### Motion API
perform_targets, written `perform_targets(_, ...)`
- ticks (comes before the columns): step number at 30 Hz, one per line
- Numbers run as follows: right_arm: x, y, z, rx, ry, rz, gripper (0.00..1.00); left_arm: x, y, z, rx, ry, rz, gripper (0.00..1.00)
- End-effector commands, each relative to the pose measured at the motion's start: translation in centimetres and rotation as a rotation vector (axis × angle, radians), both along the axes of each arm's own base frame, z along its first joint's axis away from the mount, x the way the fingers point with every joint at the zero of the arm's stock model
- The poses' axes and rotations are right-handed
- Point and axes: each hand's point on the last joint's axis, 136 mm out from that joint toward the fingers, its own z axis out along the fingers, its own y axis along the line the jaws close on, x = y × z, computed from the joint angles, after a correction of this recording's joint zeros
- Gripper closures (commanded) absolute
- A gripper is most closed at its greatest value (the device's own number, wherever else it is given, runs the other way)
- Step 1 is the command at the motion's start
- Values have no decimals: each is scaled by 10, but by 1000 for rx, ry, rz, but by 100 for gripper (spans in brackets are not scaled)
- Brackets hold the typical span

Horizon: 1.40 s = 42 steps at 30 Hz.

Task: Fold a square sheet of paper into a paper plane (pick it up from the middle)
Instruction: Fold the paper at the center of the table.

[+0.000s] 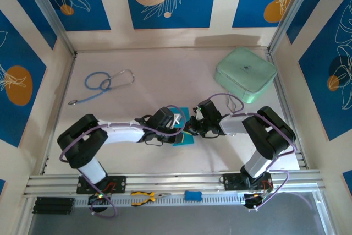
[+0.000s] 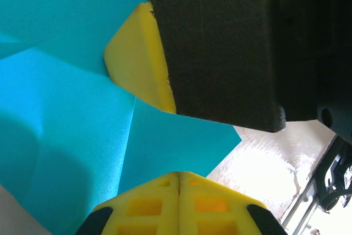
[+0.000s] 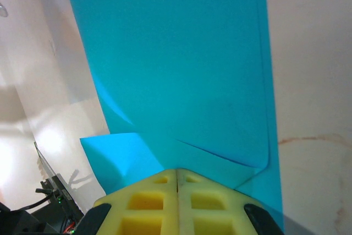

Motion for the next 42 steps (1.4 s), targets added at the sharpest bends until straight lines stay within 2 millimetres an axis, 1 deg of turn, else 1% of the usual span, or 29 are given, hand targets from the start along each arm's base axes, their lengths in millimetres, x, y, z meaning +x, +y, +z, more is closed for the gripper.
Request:
perform_targets(1,-20,-26,-30,-119,106,-31,100,3,4,-4,-3,1,15,93)
perform_targets(8,-21,-27,-32,-123,112,-31,100,-5,18,-30,36,53,55,94)
perform_targets(13,-22,-28,-34,-126,117,-32,100,-14,26,-38,30,81,75,94)
perform_targets(18,-21,-28,-34,-126,117,-33,100,-21,28,-35,-1,106,79,93)
perform_targets(24,-22,-30,-35,-129,120,-34,100,-32,35,-35,-18,136,84,92)
perform_targets(29,-21,-30,-35,-127,121,-35,100,-40,34,-23,-55,152,57,92)
perform_targets(32,-21,-30,-35,-125,122,-35,100,-34,28,-2,-94,105,42,91)
perform_targets(34,-21,-30,-34,-123,120,-36,100,-26,24,15,-113,53,37,91)
perform_targets(36,-21,-29,-34,-123,119,-35,100,-16,22,27,-109,1,42,90)
perform_targets(38,-21,-29,-34,-121,120,-36,100,-6,23,29,-89,-21,60,90)
perform_targets(40,-21,-29,-34,-120,122,-36,100,3,23,25,-74,-15,74,91)
perform_targets(42,-20,-28,-33,-117,120,-34,100,7,19,19,-72,3,71,92)
